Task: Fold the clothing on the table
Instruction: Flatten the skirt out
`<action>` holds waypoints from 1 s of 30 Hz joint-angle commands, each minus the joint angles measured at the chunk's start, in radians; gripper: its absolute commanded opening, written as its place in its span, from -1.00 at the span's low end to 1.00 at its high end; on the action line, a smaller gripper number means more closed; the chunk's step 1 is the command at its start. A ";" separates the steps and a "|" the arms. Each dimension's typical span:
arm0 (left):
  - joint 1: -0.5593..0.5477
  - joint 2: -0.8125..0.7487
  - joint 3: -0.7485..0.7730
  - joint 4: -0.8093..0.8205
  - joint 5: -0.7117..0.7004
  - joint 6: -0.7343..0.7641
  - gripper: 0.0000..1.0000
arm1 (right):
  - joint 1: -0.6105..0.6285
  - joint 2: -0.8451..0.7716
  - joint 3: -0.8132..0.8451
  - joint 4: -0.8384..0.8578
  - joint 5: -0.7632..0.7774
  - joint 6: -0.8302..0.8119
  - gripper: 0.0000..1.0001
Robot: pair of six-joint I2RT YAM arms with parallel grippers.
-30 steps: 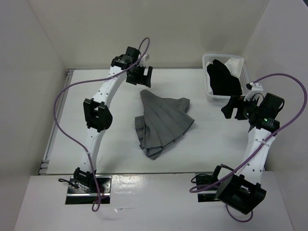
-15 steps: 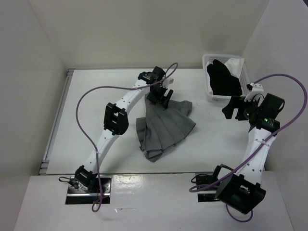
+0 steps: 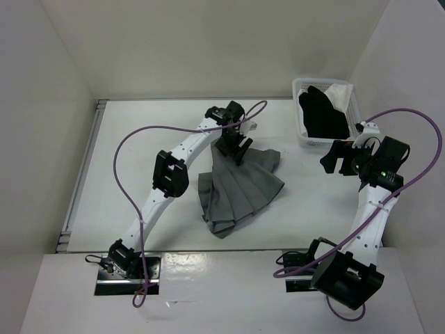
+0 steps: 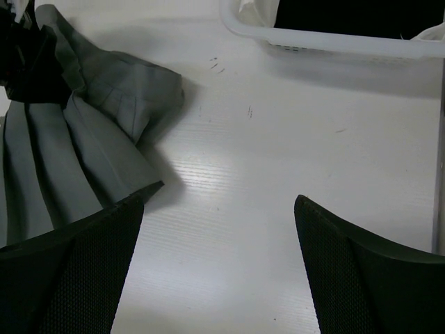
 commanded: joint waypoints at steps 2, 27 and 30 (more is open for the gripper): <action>0.004 0.000 -0.081 -0.082 -0.054 0.058 0.62 | -0.008 -0.029 -0.002 0.010 -0.010 -0.005 0.85; 0.112 -0.740 -0.873 0.306 -0.121 0.061 0.78 | -0.008 -0.038 -0.012 0.038 -0.076 -0.005 0.85; 0.121 -0.795 -0.861 0.332 -0.201 0.200 0.81 | -0.008 -0.038 -0.012 0.038 -0.076 -0.005 0.85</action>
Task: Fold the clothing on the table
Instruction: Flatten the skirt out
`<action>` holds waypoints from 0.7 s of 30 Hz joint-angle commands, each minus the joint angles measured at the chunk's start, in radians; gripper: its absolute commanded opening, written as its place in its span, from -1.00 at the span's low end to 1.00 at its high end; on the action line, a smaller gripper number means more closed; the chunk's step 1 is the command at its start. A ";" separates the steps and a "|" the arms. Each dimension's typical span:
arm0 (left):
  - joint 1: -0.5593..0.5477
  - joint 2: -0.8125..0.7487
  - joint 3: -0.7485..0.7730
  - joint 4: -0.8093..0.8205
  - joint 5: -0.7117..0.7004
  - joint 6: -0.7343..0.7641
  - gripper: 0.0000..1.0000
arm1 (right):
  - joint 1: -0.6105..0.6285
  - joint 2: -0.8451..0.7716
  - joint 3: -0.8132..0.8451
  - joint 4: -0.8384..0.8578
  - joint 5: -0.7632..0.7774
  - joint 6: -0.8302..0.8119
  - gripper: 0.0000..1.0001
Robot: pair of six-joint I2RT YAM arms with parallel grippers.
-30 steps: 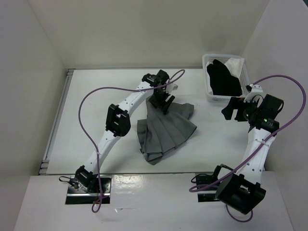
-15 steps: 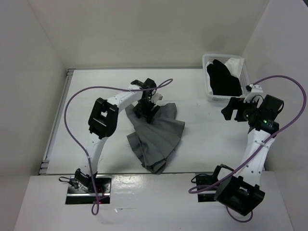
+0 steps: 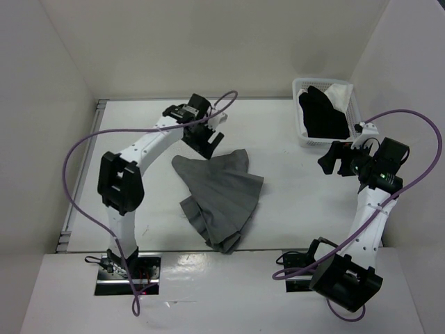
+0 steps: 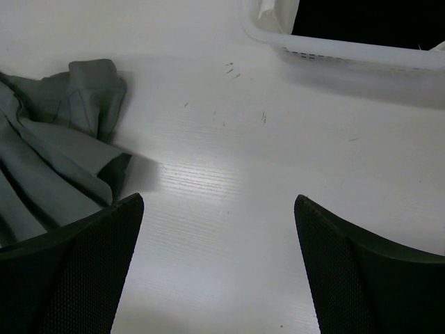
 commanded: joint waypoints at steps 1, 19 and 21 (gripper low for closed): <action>0.016 -0.127 0.010 0.070 -0.084 0.177 0.81 | -0.008 -0.018 0.000 0.034 -0.026 -0.005 0.85; 0.123 -0.146 -0.323 0.214 -0.015 0.681 -0.06 | -0.008 -0.029 0.000 0.024 -0.017 0.004 0.85; 0.123 -0.135 -0.267 0.205 0.020 0.681 -0.06 | -0.008 -0.029 0.000 0.024 -0.017 0.004 0.85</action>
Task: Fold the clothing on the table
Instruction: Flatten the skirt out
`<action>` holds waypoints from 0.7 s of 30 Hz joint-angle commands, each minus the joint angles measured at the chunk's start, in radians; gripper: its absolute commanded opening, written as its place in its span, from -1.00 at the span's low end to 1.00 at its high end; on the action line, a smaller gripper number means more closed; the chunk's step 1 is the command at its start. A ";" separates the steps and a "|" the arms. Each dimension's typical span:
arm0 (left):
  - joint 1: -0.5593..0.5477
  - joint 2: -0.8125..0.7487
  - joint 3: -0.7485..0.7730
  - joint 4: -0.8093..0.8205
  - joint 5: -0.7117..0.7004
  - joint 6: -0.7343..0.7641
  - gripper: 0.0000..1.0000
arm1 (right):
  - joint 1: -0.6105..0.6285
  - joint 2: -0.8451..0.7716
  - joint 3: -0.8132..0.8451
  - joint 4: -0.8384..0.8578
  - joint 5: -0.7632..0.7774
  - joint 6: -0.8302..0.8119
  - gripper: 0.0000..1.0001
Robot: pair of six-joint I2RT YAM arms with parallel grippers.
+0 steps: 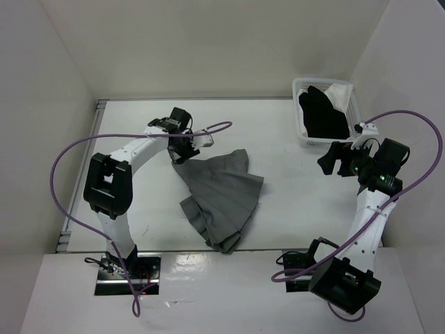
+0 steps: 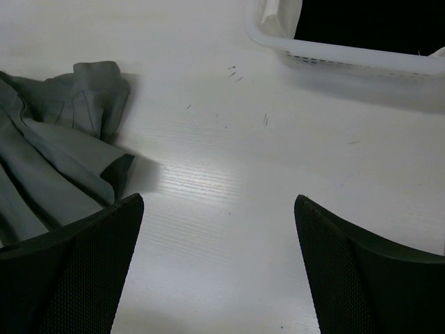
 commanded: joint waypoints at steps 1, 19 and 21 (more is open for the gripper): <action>-0.013 0.028 0.105 0.032 0.074 0.036 -0.02 | -0.008 -0.008 0.012 0.016 -0.009 0.004 0.85; 0.359 -0.111 0.261 -0.023 0.244 -0.651 0.75 | 0.534 0.291 0.228 -0.305 0.103 -0.242 0.73; 0.429 -0.184 0.216 -0.023 0.232 -0.662 0.79 | 0.665 0.341 0.228 -0.271 0.176 -0.242 0.73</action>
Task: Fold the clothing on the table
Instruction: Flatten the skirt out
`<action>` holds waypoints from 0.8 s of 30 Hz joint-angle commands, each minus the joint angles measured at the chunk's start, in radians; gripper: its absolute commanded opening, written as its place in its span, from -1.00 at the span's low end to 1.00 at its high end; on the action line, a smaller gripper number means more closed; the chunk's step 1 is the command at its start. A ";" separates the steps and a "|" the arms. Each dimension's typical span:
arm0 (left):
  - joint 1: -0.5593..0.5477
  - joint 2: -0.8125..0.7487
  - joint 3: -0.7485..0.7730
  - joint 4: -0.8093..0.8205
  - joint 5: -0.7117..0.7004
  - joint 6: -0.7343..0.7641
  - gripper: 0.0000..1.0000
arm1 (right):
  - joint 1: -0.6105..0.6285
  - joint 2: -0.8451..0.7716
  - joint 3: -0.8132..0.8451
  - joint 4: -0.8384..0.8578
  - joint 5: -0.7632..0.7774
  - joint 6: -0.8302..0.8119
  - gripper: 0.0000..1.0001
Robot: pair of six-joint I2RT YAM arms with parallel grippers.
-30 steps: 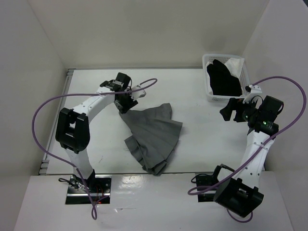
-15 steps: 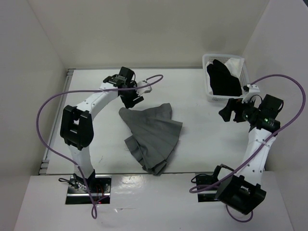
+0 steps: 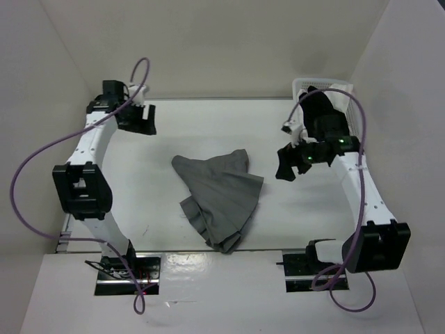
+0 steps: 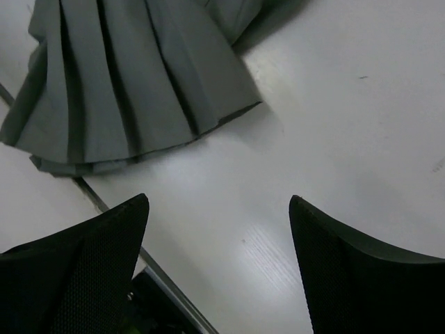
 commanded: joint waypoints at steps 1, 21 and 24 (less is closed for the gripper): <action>0.070 -0.177 -0.076 -0.025 -0.023 -0.104 0.79 | 0.158 0.060 0.039 0.014 0.130 -0.007 0.70; 0.276 -0.663 -0.495 -0.055 -0.075 -0.041 0.92 | 0.381 0.330 -0.039 0.427 0.316 -0.086 0.56; 0.276 -0.672 -0.506 -0.055 -0.075 -0.041 0.92 | 0.381 0.341 -0.039 0.365 0.268 -0.106 0.56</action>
